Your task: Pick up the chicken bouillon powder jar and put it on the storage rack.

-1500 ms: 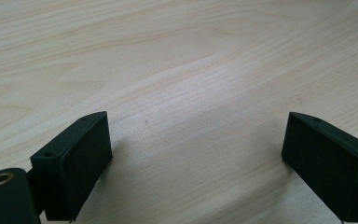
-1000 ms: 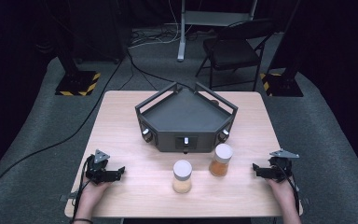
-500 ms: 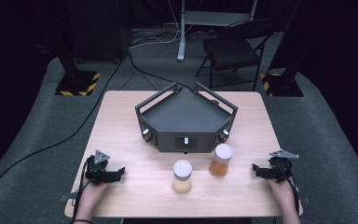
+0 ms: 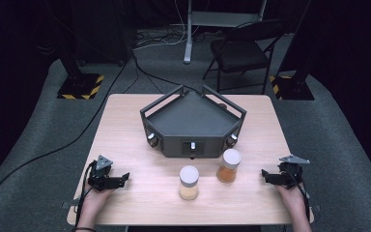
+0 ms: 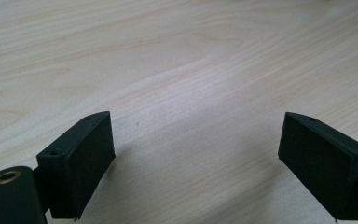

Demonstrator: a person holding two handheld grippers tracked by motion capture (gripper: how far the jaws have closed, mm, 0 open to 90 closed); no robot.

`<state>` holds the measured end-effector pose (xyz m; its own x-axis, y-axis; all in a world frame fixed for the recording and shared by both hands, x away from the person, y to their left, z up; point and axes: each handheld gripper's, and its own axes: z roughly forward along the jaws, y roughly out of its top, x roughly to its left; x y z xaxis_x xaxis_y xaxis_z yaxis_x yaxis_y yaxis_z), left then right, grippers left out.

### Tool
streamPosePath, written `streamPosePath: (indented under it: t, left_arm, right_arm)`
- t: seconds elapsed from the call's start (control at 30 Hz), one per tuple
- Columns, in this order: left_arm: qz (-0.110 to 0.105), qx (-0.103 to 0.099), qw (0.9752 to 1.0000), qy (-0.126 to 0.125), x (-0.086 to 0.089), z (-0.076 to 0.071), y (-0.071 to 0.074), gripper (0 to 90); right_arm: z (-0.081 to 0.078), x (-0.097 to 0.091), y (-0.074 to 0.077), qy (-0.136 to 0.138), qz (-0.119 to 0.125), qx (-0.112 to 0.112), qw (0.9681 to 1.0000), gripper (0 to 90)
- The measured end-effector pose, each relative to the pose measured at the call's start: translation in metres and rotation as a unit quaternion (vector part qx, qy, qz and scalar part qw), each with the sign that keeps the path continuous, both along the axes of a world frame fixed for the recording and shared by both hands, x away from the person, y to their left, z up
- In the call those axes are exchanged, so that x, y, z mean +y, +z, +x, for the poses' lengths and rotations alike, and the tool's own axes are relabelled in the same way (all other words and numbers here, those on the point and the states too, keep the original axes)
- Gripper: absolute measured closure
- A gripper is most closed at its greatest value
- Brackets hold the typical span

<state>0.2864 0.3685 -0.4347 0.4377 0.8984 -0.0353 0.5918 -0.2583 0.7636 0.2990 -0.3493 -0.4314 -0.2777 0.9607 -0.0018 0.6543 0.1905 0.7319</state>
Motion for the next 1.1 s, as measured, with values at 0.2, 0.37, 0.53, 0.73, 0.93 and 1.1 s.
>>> streamPosePath:
  t: [0.2, 0.37, 0.53, 0.73, 0.93, 1.1]
  left_arm:
    - [-0.027, -0.020, 0.9994, -0.008, 0.004, -0.007, 0.008, 10.4]
    - [-0.034, -0.036, 0.9985, -0.024, 0.000, -0.012, 0.018, 10.5]
    - [-0.042, -0.051, 0.9968, -0.046, -0.003, -0.017, 0.028, 10.8]
    - [-0.041, -0.064, 0.9949, -0.066, -0.010, -0.023, 0.042, 11.0]
    - [-0.047, -0.073, 0.9920, -0.092, -0.017, -0.027, 0.053, 11.1]
    - [-0.053, -0.078, 0.9893, -0.111, -0.023, -0.029, 0.059, 11.0]
  right_arm:
    - [0.000, 0.000, 0.000, 0.000, 0.000, 0.000, 1.0000, 2.1]
    - [0.000, 0.000, 0.000, 0.000, 0.000, 0.000, 1.0000, 2.2]
    - [0.000, 0.000, 0.000, 0.000, 0.000, 0.000, 1.0000, 2.2]
    - [0.000, 0.000, 0.000, 0.000, 0.000, 0.000, 1.0000, 2.1]
    - [0.000, 0.000, 0.000, 0.000, 0.000, 0.000, 1.0000, 2.1]
    - [0.000, 0.000, 0.000, 0.000, 0.000, 0.000, 1.0000, 2.1]
